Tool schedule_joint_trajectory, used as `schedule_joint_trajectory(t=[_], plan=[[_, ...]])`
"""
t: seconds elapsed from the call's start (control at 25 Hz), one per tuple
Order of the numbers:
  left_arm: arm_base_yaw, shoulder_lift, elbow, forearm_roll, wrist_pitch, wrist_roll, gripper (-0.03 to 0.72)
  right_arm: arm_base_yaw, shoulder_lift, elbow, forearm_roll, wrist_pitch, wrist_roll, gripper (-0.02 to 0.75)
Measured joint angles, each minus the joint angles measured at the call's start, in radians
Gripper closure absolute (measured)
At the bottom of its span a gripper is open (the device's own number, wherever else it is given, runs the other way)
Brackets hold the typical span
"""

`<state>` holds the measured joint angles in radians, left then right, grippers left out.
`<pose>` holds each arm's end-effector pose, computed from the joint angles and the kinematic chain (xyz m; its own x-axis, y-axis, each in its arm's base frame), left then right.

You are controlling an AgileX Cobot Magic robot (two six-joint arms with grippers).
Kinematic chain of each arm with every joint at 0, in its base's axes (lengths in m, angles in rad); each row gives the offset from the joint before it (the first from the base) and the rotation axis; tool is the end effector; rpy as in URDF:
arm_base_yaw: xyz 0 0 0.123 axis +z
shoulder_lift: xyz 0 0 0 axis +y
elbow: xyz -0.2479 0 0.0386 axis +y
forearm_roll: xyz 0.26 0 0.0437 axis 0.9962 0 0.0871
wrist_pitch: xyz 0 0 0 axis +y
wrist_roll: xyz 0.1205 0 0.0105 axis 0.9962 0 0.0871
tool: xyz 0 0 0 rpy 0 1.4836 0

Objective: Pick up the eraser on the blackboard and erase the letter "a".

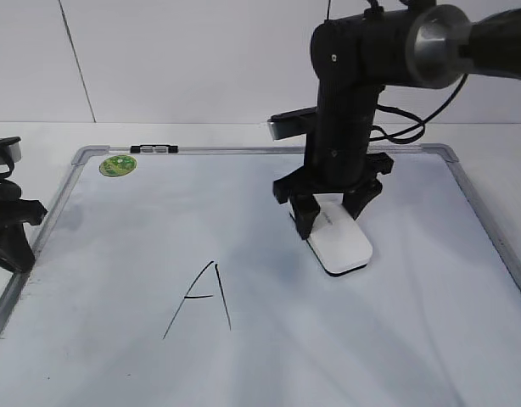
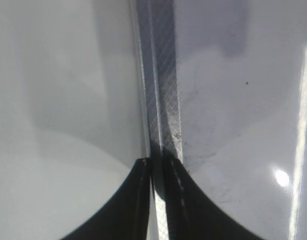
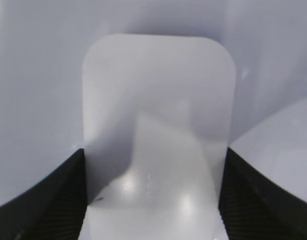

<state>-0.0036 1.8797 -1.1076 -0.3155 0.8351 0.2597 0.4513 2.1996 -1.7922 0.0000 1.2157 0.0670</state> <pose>0.3377 -0.0290 0.0800 -0.9952 0.0464 -0.0860 0.0649 0.9720 -0.2258 0.3935 0.1907 0.1170 -0.9265 -0.3746 -0.0348 -0.3749 0.9270 0.0023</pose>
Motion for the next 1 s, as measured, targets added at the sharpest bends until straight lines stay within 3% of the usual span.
schedule_joint_trajectory(t=[0.32,0.64,0.84,1.0], plan=[[0.000,0.000,0.000,0.000,0.000,0.000,0.627,0.016,0.000,-0.002,0.000,0.000,-0.021,0.164],[0.000,0.000,0.000,0.000,0.000,0.000,0.626,0.154,0.000,-0.013,0.019,0.000,-0.067,0.164],[0.000,0.000,0.000,0.000,0.000,0.000,0.624,0.164,-0.038,-0.034,0.069,0.002,-0.067,0.164],[0.000,0.000,0.000,0.000,0.000,0.000,0.624,0.164,-0.166,-0.045,0.011,0.004,-0.045,0.164]])
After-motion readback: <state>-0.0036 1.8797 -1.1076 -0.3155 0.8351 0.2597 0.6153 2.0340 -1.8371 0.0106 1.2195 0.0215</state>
